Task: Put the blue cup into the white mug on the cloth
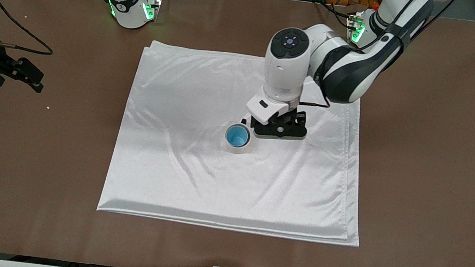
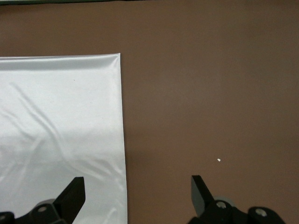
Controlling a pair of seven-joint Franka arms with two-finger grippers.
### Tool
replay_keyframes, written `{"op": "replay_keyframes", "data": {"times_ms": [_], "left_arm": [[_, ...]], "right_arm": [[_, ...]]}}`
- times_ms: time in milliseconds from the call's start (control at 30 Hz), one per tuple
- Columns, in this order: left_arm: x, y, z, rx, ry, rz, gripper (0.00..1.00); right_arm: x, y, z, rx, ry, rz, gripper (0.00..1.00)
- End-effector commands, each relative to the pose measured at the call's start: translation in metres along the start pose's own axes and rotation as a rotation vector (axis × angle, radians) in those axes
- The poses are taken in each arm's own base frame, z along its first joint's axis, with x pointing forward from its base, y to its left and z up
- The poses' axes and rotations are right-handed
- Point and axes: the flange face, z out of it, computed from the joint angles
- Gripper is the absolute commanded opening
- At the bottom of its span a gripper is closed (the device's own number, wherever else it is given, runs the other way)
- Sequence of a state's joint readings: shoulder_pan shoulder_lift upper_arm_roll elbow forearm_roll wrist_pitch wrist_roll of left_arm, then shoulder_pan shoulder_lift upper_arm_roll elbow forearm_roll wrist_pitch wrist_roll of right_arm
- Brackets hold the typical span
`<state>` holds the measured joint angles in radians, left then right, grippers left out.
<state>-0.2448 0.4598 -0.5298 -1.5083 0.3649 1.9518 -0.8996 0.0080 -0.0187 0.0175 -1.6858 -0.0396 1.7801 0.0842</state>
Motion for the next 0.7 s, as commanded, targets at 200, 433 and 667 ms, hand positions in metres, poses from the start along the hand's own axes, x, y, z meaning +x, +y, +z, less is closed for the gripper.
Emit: {"op": "replay_keyframes", "data": {"times_ms": [200, 433, 667], "left_arm": [[0.014, -0.105, -0.075, -0.007, -0.087, 0.001, 1.00], [0.022, -0.167, -0.109, -0.014, -0.123, -0.006, 1.00], [0.029, -0.230, -0.137, -0.061, -0.153, 0.062, 1.00]], "right_arm": [[-0.013, 0.017, -0.030, -0.009, 0.057, 0.010, 1.00], [-0.015, 0.017, -0.042, -0.006, 0.048, 0.012, 1.00], [-0.014, 0.012, -0.040, 0.002, 0.034, 0.012, 1.00]]}}
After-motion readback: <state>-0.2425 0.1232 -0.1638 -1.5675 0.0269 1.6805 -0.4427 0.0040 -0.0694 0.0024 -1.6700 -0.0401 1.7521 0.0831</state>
